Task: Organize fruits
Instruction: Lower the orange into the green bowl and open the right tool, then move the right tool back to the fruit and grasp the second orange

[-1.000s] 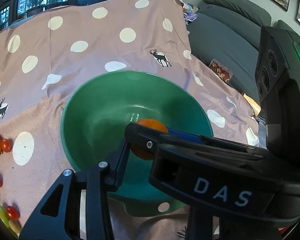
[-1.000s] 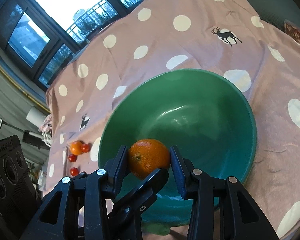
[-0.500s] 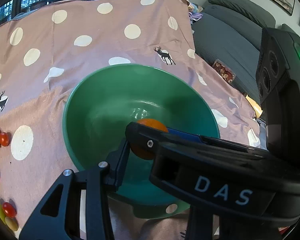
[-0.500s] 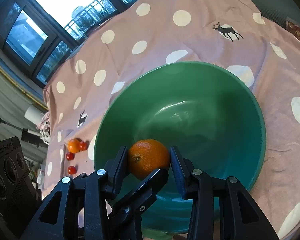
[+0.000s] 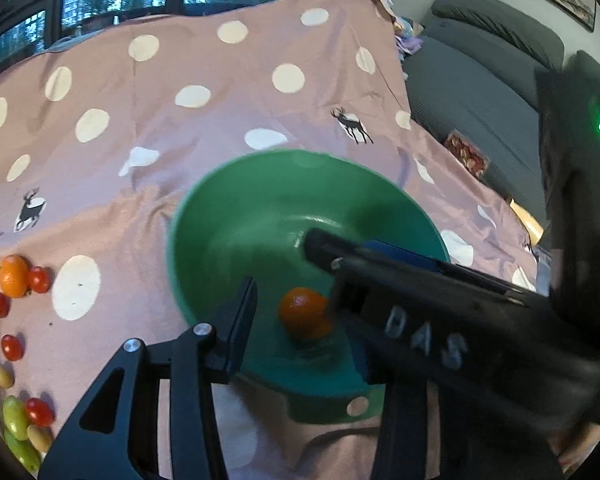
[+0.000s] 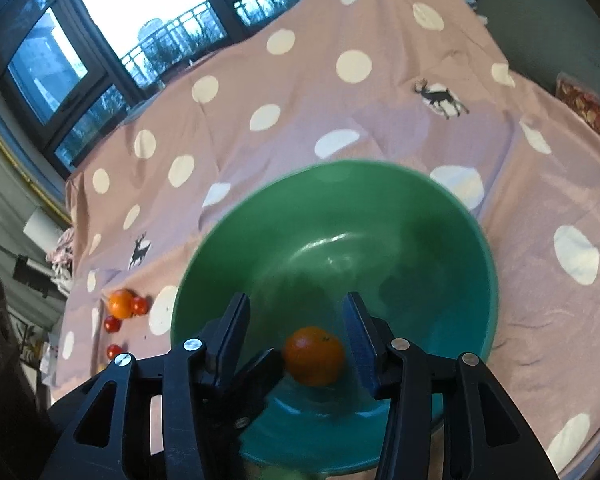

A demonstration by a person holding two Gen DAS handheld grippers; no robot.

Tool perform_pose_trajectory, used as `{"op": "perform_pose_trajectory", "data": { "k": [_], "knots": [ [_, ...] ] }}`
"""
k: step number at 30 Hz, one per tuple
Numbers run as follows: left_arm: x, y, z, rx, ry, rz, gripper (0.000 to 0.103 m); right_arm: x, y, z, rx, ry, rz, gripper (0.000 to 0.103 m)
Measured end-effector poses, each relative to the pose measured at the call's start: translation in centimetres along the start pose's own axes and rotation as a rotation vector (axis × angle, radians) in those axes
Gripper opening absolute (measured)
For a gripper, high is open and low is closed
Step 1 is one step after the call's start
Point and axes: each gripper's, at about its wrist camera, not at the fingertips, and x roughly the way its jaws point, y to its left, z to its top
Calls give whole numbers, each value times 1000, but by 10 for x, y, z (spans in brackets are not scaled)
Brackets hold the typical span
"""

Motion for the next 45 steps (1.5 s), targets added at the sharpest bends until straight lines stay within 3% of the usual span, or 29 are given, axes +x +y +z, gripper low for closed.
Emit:
{"op": "perform_pose_trajectory", "data": {
  "k": [6,11,25,30,37,40,45],
  "knots": [
    [-33,12,-3,-11,-57,72,54,-1,-16,0,67,-35,-108,50],
    [-67,30,-8,-57,-103,104,59,-2,-11,0,28,-50,-81,56],
    [-133,84,-35,-214,-169,231,60,8,8,-14,-26,-45,-206,59],
    [-146,100,-45,-247,-170,271,60,10,17,-21,-96,-35,-307,61],
    [-151,130,-59,-313,-151,306,61,-12,5,-26,-51,-26,-237,61],
    [-149,145,-66,-330,-137,323,67,-18,3,-26,-38,-9,-202,61],
    [-145,183,-81,-425,-126,337,71,-41,18,-26,-72,-76,-288,64]
  ]
}}
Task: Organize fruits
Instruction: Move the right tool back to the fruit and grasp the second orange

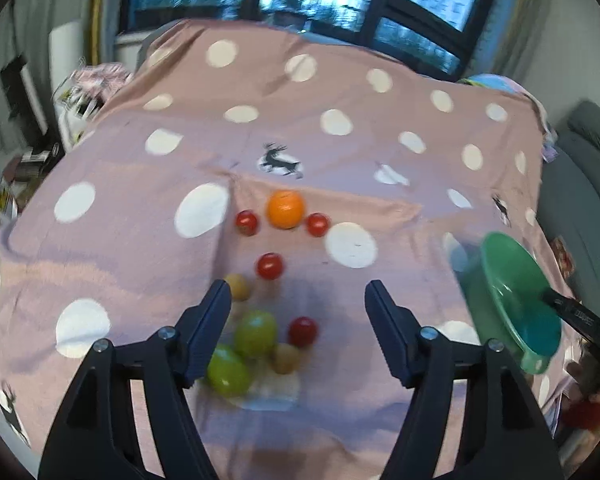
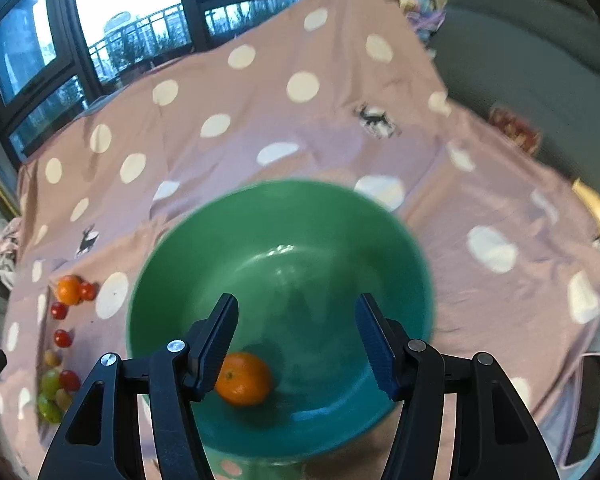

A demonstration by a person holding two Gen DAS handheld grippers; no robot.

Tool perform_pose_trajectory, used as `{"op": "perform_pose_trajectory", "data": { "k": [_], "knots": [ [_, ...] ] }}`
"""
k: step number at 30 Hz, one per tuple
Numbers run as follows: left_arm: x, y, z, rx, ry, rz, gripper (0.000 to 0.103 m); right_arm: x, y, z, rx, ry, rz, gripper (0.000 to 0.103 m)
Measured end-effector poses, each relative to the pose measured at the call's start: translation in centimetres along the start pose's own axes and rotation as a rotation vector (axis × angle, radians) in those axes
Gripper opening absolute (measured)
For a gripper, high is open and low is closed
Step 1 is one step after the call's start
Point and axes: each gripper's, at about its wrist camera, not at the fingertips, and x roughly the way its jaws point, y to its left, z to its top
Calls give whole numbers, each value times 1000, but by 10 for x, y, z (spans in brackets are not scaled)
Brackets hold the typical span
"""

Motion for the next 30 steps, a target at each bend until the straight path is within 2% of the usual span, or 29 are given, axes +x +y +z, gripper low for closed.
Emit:
{"op": "perform_pose_trajectory", "data": {
  "k": [2,3,6,8,10,12,15,18,21,27,29,30],
  "knots": [
    [6,17,0,-54,14,2,75,-13,6,2,-19,-40,-10,74],
    [9,25,1,-83,25,5,75,-21,13,2,-33,-64,19,79],
    [17,47,2,-150,53,27,77,-28,35,5,-57,-70,155,82],
    [19,58,3,-173,62,43,77,-24,56,7,-61,-35,266,83],
    [19,70,3,-202,65,58,77,-8,92,10,-74,54,382,83],
    [19,79,3,-228,64,65,77,7,131,10,-129,122,433,83],
    [21,87,3,-255,73,58,77,34,194,9,-234,179,435,82],
    [24,91,3,-256,86,65,77,61,246,9,-286,221,442,82],
    [23,90,4,-228,75,92,77,86,284,6,-330,240,414,73],
    [19,92,6,-219,51,90,77,127,312,7,-353,262,313,71],
    [19,92,7,-218,49,93,77,139,314,7,-348,271,297,67],
    [19,92,7,-217,47,97,77,143,317,7,-350,281,297,62]
  ]
}}
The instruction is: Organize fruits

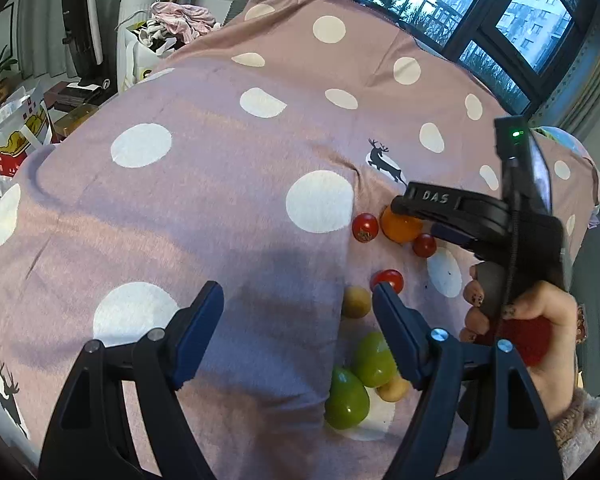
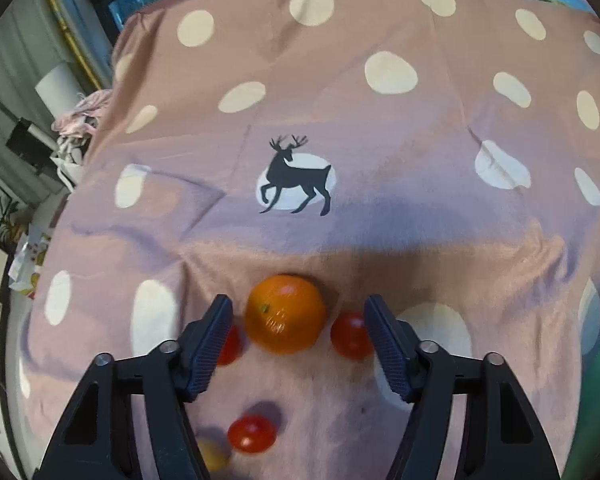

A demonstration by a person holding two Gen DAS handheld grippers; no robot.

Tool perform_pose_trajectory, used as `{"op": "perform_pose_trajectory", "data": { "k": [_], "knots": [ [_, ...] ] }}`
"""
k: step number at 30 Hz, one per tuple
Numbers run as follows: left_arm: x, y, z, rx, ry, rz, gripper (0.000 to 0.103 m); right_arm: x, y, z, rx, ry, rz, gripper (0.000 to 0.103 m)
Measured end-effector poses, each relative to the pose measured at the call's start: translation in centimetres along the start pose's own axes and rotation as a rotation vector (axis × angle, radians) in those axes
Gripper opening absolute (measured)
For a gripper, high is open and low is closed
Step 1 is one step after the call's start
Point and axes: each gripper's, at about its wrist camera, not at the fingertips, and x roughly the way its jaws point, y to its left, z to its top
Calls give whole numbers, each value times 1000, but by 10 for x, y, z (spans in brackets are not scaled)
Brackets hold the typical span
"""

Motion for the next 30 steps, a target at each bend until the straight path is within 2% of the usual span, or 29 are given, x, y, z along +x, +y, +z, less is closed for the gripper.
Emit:
{"op": "perform_pose_trajectory", "data": {
  "k": [3,5,9,13,17,21,26,30],
  "knots": [
    [-1,0,1,1,-7,4,77,6,1,1,-6,3,11,59],
    [-2,0,1,-1,-11,1,77,9,2,0,-1,10,37,47],
    [-2,-2,1,3,-13,0,77,4,2,-6,-8,-2,43,46],
    [-5,-6,0,8,-22,-9,77,-19,-4,-15,-7,-26,84,46],
    [-5,-13,-3,23,-25,-22,77,-67,-17,-44,-32,-63,131,46],
    [-5,-25,-8,57,-25,-29,76,-95,-36,-83,-34,-30,156,46],
    [-5,-38,-18,83,-17,-45,76,-102,-53,-122,-23,31,177,46],
    [-3,-51,-26,124,-7,-48,76,-92,-62,-138,-25,78,155,46]
  ]
}}
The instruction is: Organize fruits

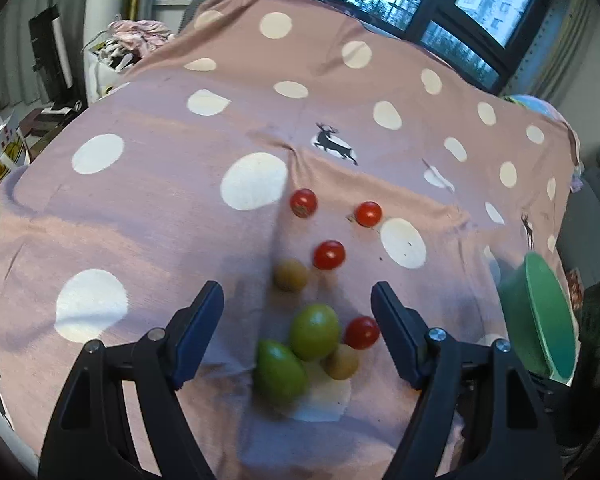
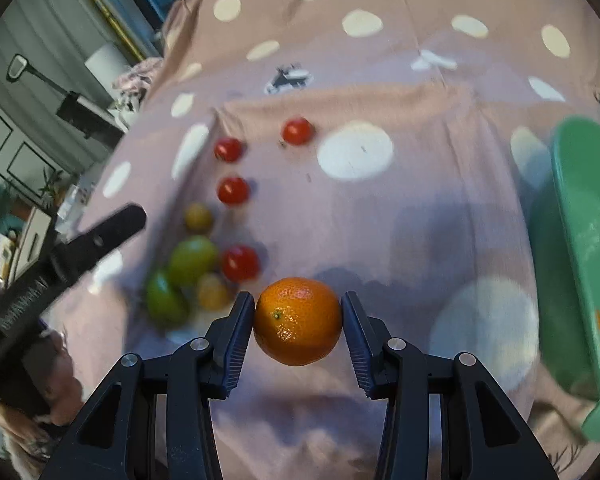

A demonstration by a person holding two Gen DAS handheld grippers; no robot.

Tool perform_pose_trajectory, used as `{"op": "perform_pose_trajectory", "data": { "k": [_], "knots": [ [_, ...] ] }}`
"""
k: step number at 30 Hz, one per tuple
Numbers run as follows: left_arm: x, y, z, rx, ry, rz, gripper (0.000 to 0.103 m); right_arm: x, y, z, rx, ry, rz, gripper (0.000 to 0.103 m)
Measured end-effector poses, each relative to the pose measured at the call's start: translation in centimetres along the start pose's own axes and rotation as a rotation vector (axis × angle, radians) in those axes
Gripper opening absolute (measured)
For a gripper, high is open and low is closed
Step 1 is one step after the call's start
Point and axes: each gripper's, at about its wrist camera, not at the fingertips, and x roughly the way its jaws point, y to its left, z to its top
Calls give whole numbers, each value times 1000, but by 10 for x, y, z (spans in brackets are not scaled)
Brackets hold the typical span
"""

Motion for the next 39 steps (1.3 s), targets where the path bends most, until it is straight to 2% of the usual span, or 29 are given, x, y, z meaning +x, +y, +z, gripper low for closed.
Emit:
{"op": "perform_pose_trajectory", "data": {
  "k": [3,10,16,20,23,27,33,39],
  "knots": [
    [0,-8,-5,25,-1,6,76,7,-3,-4,-1,19,-13,46],
    [0,-23,-13,69,7,-13,76,2,-4,-6,-7,-2,5,47],
    [-4,-31,-18,72,32,-81,73,-19,-15,-4,28,-79,38,54],
    [-4,-43,-26,117,60,-126,66,-32,-27,-4,70,-111,49,54],
    [-1,-55,-33,149,98,-180,61,-35,-33,-4,109,-122,90,54],
    [9,-70,-45,196,155,-227,58,-32,-37,-6,138,-102,105,54],
    [31,-81,-59,211,242,-245,51,-16,-36,-6,158,-46,142,54],
    [35,-85,-63,212,260,-259,49,-3,-41,-9,191,2,179,54]
  ]
}}
